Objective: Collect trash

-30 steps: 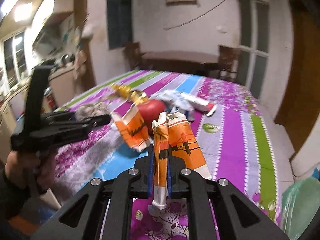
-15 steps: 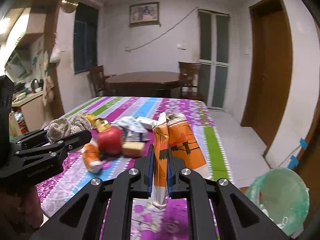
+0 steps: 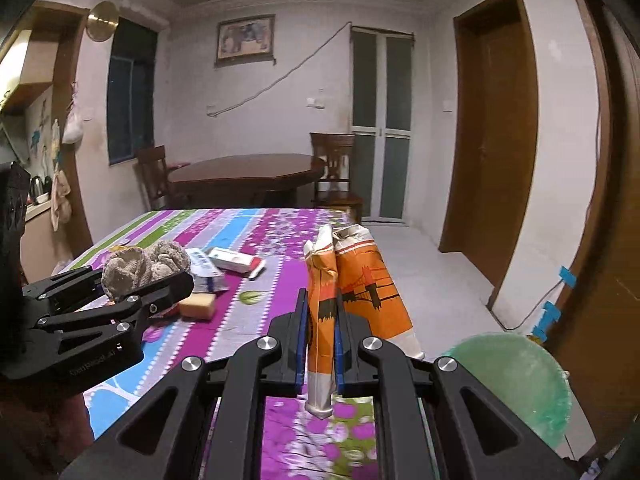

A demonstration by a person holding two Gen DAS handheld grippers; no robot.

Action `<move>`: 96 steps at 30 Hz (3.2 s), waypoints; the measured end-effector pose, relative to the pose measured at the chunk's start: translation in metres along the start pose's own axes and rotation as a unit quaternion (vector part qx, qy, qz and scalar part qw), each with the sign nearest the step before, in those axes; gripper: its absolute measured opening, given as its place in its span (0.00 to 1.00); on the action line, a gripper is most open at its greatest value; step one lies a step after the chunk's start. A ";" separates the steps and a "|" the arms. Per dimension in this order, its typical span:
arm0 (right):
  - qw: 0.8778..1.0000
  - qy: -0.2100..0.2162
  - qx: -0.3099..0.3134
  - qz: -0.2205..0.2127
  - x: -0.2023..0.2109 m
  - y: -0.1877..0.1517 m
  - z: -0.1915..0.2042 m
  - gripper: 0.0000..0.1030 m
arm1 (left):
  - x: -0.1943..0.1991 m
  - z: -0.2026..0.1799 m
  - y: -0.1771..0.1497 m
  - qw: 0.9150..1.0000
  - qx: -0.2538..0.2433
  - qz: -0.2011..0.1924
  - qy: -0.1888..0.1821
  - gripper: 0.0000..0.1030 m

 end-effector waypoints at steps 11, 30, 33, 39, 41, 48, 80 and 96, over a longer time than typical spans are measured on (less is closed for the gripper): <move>0.997 -0.075 -0.025 0.002 0.025 0.010 -0.105 0.11 | -0.037 -0.078 0.029 0.998 -0.038 -0.001 -0.054 0.40; 0.972 -0.157 -0.113 0.135 -0.007 -0.035 -0.289 0.11 | -0.124 -0.203 0.035 0.979 -0.093 0.069 -0.167 0.40; 0.967 -0.157 -0.119 0.164 -0.021 -0.046 -0.301 0.11 | -0.142 -0.217 0.024 0.975 -0.103 0.094 -0.173 0.40; 0.957 -0.156 -0.135 0.204 -0.051 -0.063 -0.316 0.11 | -0.172 -0.232 0.001 0.968 -0.108 0.137 -0.180 0.40; 0.955 -0.158 -0.136 0.210 -0.058 -0.067 -0.318 0.11 | -0.180 -0.232 -0.007 0.967 -0.105 0.148 -0.181 0.40; 0.953 -0.158 -0.136 0.218 -0.075 -0.073 -0.316 0.11 | -0.189 -0.237 -0.017 0.964 -0.109 0.162 -0.180 0.40; 0.957 -0.157 -0.150 0.193 -0.059 -0.068 -0.325 0.36 | -0.186 -0.240 -0.012 0.966 -0.113 0.165 -0.166 0.64; 0.965 -0.156 -0.128 0.165 -0.034 -0.054 -0.300 0.55 | -0.165 -0.229 -0.009 0.967 -0.120 0.155 -0.163 0.65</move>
Point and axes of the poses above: each gripper's, at about its wrist camera, not at the fingertips, and x roughly against the way its jaws point, z to its left, y to its top, the point moved 10 cm from there along -x, roughly the way its jaws point, and after that the axes turned 14 degrees about -x, right-handed, at the moved point
